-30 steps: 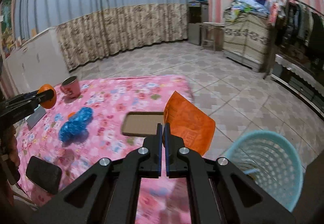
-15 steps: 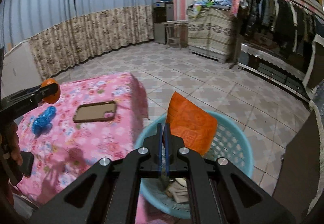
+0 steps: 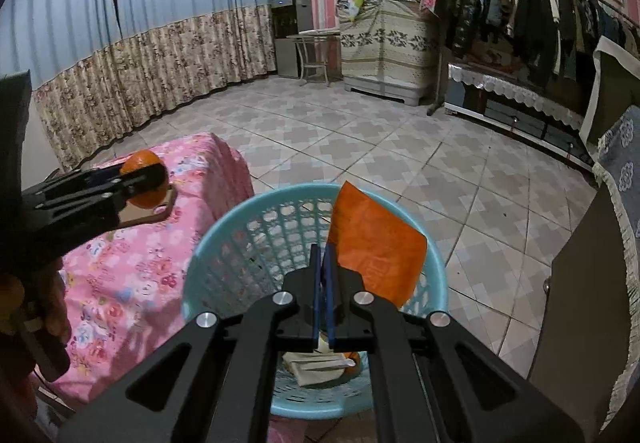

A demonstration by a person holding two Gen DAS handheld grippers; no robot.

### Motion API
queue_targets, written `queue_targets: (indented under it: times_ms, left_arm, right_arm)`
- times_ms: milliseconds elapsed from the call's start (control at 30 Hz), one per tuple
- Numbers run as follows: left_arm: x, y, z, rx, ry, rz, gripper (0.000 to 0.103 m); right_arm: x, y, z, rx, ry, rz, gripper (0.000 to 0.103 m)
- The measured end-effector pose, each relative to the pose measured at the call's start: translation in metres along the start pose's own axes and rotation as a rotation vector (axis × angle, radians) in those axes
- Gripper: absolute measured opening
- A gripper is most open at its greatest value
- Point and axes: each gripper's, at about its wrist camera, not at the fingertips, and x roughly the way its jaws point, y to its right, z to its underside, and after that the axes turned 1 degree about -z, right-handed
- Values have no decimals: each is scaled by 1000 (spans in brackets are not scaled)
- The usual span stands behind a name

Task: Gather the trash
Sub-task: 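Carry the tangerine and orange cloth over the blue basket and release both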

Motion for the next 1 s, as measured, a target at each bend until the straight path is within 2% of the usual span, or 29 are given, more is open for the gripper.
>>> queue_targets:
  times_ms: [300,367,433,500,700,867,1000]
  left_arm:
    - [29,32,-2,15,-7,66,39]
    - [29,32,-6,8,0,70,54]
    - [22,31,-9,4,35,27,82]
    - [17,26,-11,-4,55,-5,89]
    - [2,1,-11,-30,65,-51,98]
    - [-14,-19,-3,-15,62,-99,98]
    - [-26,-39,7,-33,60,-136,98]
  right_arm:
    - [12,17,7,35,-16,4,2]
    - [14,18,8,36,-17,4,2]
    - [15,18,8,37,-19,5,2]
    - [16,17,9,38,-23,2,2]
    - [21,5,11,28,-32,-8,2]
    - [30,-3,10,18,-45,-25,3]
    - [45,-6,12,19,-76,1,6]
